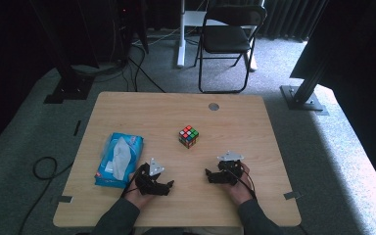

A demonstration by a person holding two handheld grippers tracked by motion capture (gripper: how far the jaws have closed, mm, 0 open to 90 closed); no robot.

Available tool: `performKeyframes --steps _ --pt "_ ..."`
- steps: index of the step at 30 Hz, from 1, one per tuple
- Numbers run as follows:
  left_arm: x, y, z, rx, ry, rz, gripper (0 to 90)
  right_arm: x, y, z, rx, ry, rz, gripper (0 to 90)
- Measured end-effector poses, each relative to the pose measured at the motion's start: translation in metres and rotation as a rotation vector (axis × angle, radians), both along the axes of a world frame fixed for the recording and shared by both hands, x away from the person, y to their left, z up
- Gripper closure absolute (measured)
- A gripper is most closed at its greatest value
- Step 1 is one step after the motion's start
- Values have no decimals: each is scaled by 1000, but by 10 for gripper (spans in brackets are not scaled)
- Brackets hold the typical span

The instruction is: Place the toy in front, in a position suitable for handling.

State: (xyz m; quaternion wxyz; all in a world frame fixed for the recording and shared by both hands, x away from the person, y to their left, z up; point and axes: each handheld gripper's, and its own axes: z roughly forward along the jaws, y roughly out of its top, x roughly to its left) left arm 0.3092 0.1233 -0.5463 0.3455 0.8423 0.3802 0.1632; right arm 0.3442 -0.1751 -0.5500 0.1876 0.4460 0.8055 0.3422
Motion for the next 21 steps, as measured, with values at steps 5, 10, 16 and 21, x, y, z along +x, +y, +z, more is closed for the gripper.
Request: performKeyframes --steps 5,10,16,21 --pt "0 0 0 3 -1 1 141 -2 2 0 1 2 43 96" --pt "-1 -1 0 0 0 10 141 1 3 1 -1 4 68 127" --pt "-1 -1 0 0 0 11 141 5 5 8 -35 54 132 185" --pt "-1 -1 0 1 0 11 141 14 12 13 -90 123 145 126"
